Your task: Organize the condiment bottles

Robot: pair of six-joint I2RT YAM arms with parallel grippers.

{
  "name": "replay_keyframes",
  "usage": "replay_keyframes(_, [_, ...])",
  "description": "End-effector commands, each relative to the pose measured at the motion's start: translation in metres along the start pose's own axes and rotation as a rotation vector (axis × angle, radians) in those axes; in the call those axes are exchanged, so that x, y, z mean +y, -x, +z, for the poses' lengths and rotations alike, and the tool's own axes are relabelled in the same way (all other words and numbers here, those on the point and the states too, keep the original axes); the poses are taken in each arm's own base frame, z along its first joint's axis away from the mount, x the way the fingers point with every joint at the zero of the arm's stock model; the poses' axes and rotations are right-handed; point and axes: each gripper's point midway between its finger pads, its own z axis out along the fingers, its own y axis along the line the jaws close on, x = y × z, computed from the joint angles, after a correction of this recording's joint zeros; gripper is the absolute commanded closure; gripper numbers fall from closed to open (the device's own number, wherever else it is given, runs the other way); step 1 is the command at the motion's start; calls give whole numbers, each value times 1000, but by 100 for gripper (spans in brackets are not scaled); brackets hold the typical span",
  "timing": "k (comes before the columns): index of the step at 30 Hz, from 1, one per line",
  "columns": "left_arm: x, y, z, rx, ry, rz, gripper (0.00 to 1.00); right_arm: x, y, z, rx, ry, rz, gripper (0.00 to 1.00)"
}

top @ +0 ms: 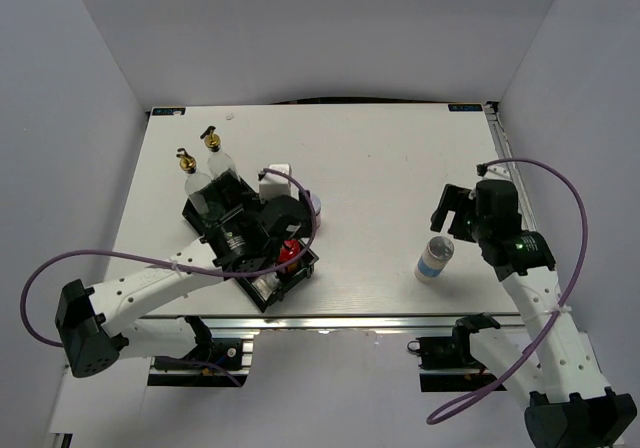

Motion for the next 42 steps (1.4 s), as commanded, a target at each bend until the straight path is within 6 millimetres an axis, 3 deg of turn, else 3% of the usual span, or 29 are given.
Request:
replay_keyframes(1, [-24, 74, -19, -201, -112, -69, 2, -6, -12, -6, 49, -47, -26, 10])
replay_keyframes(2, [-42, 82, -16, -217, -170, -70, 2, -3, -18, -2, 81, -34, -30, 11])
replay_keyframes(3, [-49, 86, -14, -220, -187, -55, 2, 3, -23, 0, 107, -14, -44, 11])
replay_keyframes(4, [-55, 103, -14, -244, -194, -55, 2, 5, -28, 1, 129, -9, -55, 11])
replay_keyframes(5, [-65, 102, -3, -231, -203, -40, 2, 8, -32, 3, 148, -19, -83, 11])
replay_keyframes(7, [-67, 118, 10, -243, -212, -50, 2, 5, -39, 5, 180, -70, -86, 11])
replay_keyframes(9, [-81, 120, 22, -227, -296, -54, 2, 4, -41, 5, 183, -104, -84, 11])
replay_keyframes(11, [-75, 129, 34, -232, -300, -82, 2, -1, -49, 5, 215, -151, -86, 11])
replay_keyframes(20, [-99, 116, 64, -200, -449, -39, 2, -3, -63, -2, 295, -221, -89, 13])
replay_keyframes(23, [-105, 104, 73, -163, -492, 8, 2, 2, -64, -1, 296, -198, -86, 28])
replay_keyframes(24, [-106, 101, 75, -160, -502, 43, 2, 4, -60, 1, 280, -188, -86, 39])
replay_keyframes(26, [-120, 93, 71, -163, -598, 95, 2, 9, -54, 1, 264, -170, -90, 52])
replay_keyframes(27, [-126, 81, 70, -150, -656, 154, 2, 14, -47, 2, 244, -143, -101, 64])
replay_keyframes(28, [-141, 73, 60, -142, -773, 189, 2, 17, -42, 3, 232, -127, -107, 70])
replay_keyframes(30, [-150, 56, 56, -128, -869, 253, 2, 25, -37, 2, 224, -82, -131, 79])
replay_keyframes(34, [-184, 9, 22, -56, -1272, 402, 2, 54, -11, -4, 173, 56, -172, 85])
replay_keyframes(35, [-187, 5, 16, -44, -1323, 408, 2, 59, -6, -6, 164, 82, -183, 86])
replay_keyframes(39, [-203, -10, 0, -21, -1430, 438, 2, 82, 7, -10, 151, 195, -235, 89])
replay_keyframes(42, [-210, -17, -8, -60, -1447, 565, 2, 97, 13, -12, 151, 265, -243, 89])
